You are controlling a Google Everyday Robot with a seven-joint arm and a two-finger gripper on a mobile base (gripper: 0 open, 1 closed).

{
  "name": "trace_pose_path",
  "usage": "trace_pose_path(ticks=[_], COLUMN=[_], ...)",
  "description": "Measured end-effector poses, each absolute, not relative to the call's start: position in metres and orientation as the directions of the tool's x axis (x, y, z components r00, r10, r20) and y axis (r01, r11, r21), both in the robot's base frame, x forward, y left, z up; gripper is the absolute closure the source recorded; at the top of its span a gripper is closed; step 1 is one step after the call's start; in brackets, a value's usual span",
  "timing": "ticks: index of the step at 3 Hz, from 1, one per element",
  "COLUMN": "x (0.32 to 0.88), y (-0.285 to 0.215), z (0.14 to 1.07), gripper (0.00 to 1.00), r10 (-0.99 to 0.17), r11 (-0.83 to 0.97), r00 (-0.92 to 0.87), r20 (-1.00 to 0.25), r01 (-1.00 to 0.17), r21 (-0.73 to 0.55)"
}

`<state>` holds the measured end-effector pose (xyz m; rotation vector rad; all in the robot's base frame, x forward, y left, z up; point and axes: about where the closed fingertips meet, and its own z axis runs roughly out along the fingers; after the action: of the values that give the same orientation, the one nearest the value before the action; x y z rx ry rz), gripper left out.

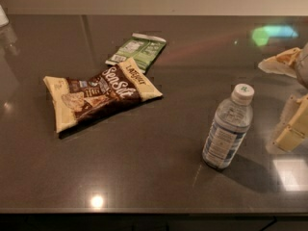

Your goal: Move blue plastic bottle near brown chip bag

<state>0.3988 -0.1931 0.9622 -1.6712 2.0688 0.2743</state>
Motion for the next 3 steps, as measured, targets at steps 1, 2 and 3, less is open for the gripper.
trace_pose_path(ticks=[1, 2, 3], x=[0.389, 0.389, 0.394], y=[-0.179, -0.167, -0.157], z=[0.949, 0.937, 0.933], gripper=[0.00, 0.00, 0.16], r10=[-0.816, -0.777, -0.748], r11=[0.218, 0.207, 0.205], r00=[-0.137, -0.128, -0.120], r20=[-0.561, -0.616, -0.653], r01=[-0.973, -0.977, -0.977], r21=[-0.079, -0.058, -0.055])
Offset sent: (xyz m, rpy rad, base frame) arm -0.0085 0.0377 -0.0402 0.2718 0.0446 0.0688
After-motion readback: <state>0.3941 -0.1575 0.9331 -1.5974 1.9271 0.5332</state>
